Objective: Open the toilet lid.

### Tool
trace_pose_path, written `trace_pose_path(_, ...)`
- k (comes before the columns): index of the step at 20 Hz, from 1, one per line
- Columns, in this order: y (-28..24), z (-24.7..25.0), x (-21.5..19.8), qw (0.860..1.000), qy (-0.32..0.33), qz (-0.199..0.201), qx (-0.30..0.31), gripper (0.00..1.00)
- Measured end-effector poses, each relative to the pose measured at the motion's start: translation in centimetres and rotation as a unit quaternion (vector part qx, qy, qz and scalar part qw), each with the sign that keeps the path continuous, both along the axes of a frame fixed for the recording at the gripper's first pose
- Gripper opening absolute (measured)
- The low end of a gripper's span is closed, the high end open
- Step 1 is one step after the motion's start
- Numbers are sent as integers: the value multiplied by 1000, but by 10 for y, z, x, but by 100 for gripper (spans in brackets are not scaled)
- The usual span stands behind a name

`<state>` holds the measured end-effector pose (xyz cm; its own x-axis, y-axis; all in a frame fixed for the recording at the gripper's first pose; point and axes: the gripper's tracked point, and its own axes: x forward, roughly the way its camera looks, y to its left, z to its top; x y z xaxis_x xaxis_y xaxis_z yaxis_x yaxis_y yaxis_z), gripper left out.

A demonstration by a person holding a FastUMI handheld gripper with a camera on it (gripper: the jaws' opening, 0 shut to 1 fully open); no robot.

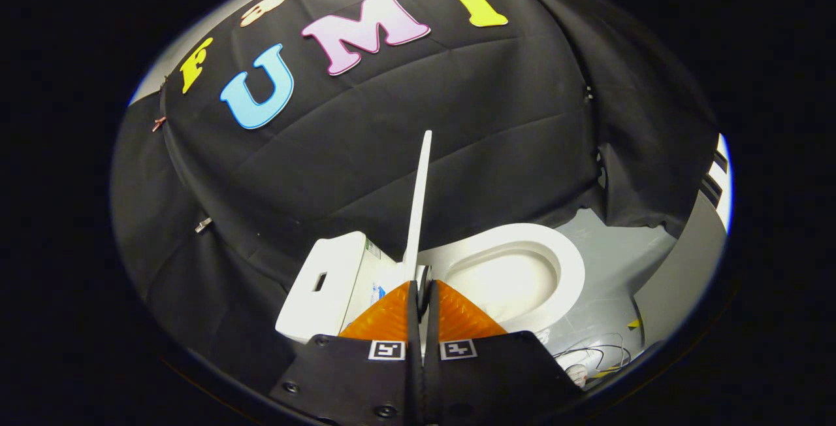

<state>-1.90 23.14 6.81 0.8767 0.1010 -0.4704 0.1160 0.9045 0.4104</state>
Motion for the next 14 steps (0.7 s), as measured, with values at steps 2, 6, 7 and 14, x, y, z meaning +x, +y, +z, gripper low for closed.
trace_pose_path(2, 14, 7, 2, 1000, -5, 3, -2, 5)
trace_pose_path(6, 39, 15, 9, 1000, -12, 7, -27, 5)
trace_pose_path(7, 48, 18, 10, 999, -12, 10, -33, 5)
trace_pose_path(14, 101, 30, 15, 996, -18, 26, -89, 5)
